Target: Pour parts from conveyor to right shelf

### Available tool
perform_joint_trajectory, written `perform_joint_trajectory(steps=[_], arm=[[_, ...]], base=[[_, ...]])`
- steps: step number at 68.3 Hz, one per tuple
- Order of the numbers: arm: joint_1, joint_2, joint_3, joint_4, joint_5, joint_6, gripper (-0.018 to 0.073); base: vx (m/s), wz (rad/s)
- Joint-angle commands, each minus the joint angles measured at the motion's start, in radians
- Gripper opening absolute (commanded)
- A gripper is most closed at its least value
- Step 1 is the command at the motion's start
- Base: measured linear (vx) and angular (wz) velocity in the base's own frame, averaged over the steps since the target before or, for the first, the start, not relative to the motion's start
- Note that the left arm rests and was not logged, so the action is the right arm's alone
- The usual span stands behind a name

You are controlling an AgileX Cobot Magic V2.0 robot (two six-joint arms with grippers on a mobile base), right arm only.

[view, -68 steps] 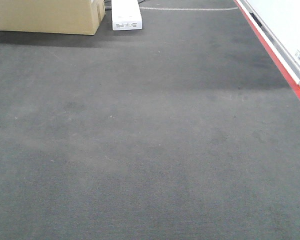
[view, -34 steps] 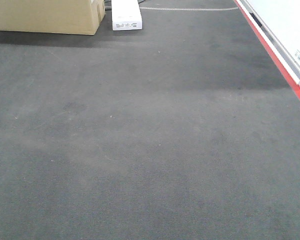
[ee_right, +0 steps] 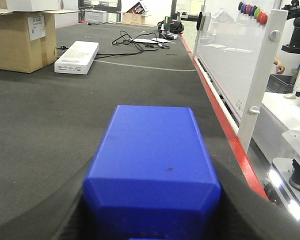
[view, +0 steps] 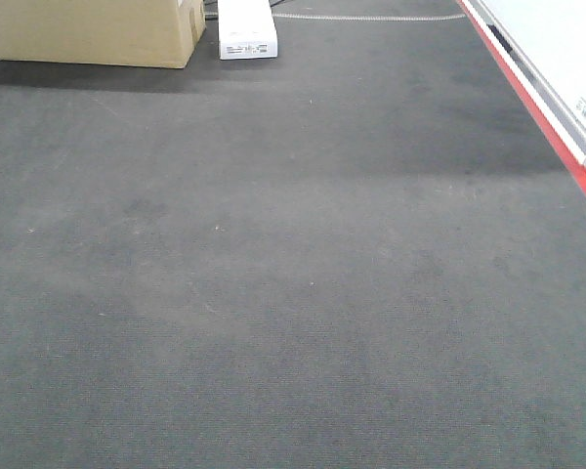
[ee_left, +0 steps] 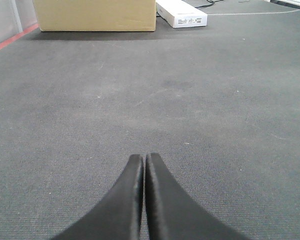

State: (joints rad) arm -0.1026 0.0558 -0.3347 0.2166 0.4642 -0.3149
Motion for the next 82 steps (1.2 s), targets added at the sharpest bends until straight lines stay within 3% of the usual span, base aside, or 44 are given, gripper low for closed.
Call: perform_joint_trajectory(steps=[1,82], arm=[[-0.006,0.013,-0.028,0.003,-0.082,-0.008,-0.0006],[-0.006,0.015,-0.028,0.003,-0.082,-0.008,-0.0006]], base=[[0.00,0.00],[-0.01,0.00]])
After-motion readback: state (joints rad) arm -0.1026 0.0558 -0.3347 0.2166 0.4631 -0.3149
